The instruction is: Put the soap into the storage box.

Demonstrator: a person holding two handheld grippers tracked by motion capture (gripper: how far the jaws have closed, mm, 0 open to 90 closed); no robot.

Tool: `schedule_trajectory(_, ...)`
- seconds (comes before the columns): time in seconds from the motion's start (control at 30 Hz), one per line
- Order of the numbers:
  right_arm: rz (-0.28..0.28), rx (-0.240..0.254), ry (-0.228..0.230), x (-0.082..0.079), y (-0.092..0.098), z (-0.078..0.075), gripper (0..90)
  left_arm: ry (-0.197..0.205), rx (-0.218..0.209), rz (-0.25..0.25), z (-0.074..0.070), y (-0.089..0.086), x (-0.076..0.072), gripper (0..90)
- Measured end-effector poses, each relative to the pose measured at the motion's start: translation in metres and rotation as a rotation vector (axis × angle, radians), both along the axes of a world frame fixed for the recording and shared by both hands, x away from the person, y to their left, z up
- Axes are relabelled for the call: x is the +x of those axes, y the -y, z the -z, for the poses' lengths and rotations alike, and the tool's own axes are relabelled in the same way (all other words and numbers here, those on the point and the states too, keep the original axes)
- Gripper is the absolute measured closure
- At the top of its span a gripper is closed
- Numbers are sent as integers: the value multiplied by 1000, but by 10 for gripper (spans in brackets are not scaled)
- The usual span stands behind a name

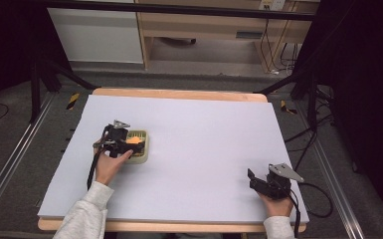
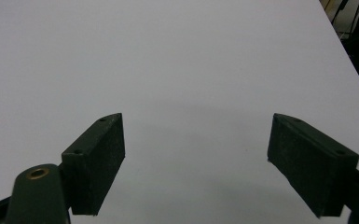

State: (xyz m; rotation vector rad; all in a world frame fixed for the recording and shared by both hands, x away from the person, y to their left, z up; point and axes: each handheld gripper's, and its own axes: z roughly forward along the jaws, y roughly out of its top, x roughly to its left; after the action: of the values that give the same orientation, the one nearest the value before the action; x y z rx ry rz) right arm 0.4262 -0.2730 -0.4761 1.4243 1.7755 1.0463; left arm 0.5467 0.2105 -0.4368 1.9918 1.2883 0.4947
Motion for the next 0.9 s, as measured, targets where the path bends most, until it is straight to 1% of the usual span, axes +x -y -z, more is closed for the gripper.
schedule_trajectory(0.17, 3, 1, 0, 0, 0, 0, 192, 21, -5, 9, -6, 1, -5, 198)
schedule_trajectory(0.3, 4, 4, 0, 0, 1, 0, 191, 45, -25, 28, -12, -1, -14, 219)
schedule_trajectory(0.4, 6, 2, 3, 0, 1, 0, 191, 63, -28, 33, -16, -5, -22, 231)
schedule_trajectory(0.6, 7, 4, 2, -1, 1, 0, 192, 96, -52, 30, -19, -19, -37, 249)
schedule_trajectory(0.67, 8, 4, 3, -1, 2, 0, 193, 96, -54, 28, -18, -21, -39, 250)
schedule_trajectory(0.7, 13, 9, 2, -1, 3, -1, 193, 98, -47, 32, -17, -25, -43, 250)
schedule_trajectory(0.77, 16, 12, 2, -1, 4, -1, 193, 105, -51, 18, -14, -35, -51, 251)
schedule_trajectory(0.9, 19, 10, 6, -2, 5, -1, 194, 101, -55, -3, -9, -48, -58, 251)
